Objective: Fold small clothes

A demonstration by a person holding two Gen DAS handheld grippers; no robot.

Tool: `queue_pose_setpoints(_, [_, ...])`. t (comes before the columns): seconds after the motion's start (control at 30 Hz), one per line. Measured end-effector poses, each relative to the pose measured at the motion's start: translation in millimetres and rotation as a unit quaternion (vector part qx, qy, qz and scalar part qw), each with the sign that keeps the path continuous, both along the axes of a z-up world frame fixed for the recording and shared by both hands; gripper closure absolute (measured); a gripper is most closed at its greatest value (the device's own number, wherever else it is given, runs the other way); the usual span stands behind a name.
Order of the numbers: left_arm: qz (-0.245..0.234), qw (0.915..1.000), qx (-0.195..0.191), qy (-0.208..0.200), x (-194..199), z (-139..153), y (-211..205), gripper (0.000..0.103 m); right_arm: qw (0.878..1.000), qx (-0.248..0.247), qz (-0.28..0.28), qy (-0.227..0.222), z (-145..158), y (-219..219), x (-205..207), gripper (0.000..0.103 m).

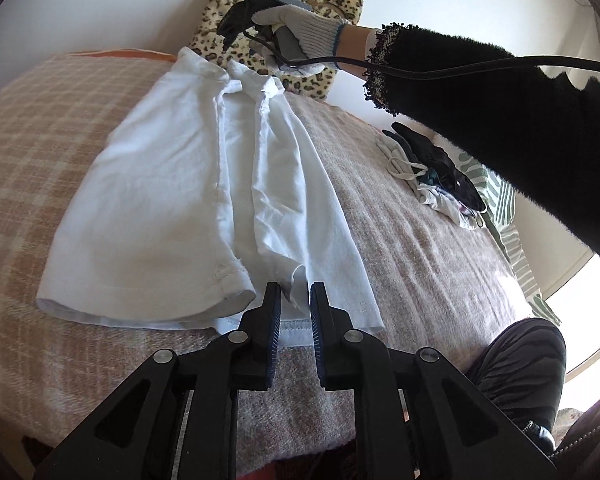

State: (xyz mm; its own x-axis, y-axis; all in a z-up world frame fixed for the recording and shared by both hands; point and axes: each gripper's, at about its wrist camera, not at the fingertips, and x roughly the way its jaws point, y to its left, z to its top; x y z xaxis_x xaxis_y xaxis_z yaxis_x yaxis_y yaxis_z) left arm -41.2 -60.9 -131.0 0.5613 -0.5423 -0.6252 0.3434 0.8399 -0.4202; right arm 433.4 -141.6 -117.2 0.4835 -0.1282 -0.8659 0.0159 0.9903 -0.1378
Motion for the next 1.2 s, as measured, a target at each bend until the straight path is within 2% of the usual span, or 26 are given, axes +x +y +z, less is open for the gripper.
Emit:
queue_pose_setpoints(0.1, [0.026,0.9984,0.042,-0.028,-9.4,10.6,20.0,0.089,0.999,0.042,0.001,-0.015,19.7,-8.7,-3.9,0.052])
queue_pose_setpoints(0.17, [0.051,0.9955,0.071,-0.036,-10.2,12.2,35.3,0.078,0.997,0.071,0.027,-0.010,23.9,-6.4,-6.8,0.052])
queue_pose_setpoints(0.2, [0.064,0.9938,0.082,-0.038,-9.5,11.6,43.0,0.077,0.997,0.071,0.038,-0.010,24.4,-2.9,-8.8,0.052])
queue_pose_setpoints(0.3, [0.099,0.9910,0.087,-0.024,-4.2,6.4,62.1,0.076,0.996,0.065,0.069,-0.004,16.5,15.6,-8.3,0.052])
queue_pose_setpoints(0.37, [0.111,0.9892,0.095,-0.007,0.6,-0.1,66.8,0.066,0.994,0.073,0.076,0.007,6.8,25.6,-4.1,0.052])
queue_pose_setpoints(0.47, [0.111,0.9874,0.113,0.005,5.2,-9.7,64.5,0.066,0.993,0.091,0.075,0.019,-3.8,35.2,2.7,0.050])
queue_pose_setpoints(0.57, [0.108,0.9862,0.126,0.000,5.5,-12.8,63.5,0.066,0.990,0.116,0.068,0.033,-13.4,43.0,12.0,0.044])
queue_pose_setpoints(0.63, [0.115,0.9840,0.136,-0.005,5.5,-11.9,65.2,0.065,0.991,0.111,0.067,0.043,-21.3,51.7,17.0,0.044])
queue_pose_setpoints(0.7, [0.140,0.9793,0.146,-0.012,5.2,-8.7,70.9,0.059,0.991,0.104,0.066,0.052,-28.7,59.2,21.3,0.044])
queue_pose_setpoints(0.8, [0.155,0.9785,0.135,-0.012,5.8,-4.4,81.3,0.058,0.990,0.100,0.071,0.066,-41.4,68.6,26.0,0.044])
queue_pose_setpoints(0.97, [0.124,0.9834,0.132,0.003,13.3,-14.0,75.2,0.058,0.993,0.060,0.070,0.073,-54.3,81.5,29.1,0.048])
queue_pose_setpoints(1.0, [0.117,0.9839,0.135,0.005,13.7,-17.2,73.0,0.058,0.993,0.057,0.069,0.073,-55.2,83.3,29.7,0.049])
queue_pose_setpoints(1.03, [0.109,0.9845,0.138,0.003,14.0,-19.9,71.0,0.063,0.994,0.052,0.069,0.074,-55.8,83.7,30.1,0.050])
queue_pose_setpoints(1.13, [0.084,0.9877,0.130,-0.021,15.5,-22.1,67.9,0.090,0.994,0.039,0.067,0.079,-58.4,88.9,32.9,0.060])
queue_pose_setpoints(1.17, [0.078,0.9886,0.126,-0.027,16.7,-22.7,67.7,0.095,0.994,0.041,0.065,0.080,-58.4,88.2,33.2,0.061])
queue_pose_setpoints(1.2, [0.075,0.9899,0.116,-0.029,17.2,-23.8,70.3,0.095,0.994,0.042,0.061,0.080,-58.3,87.4,33.5,0.065])
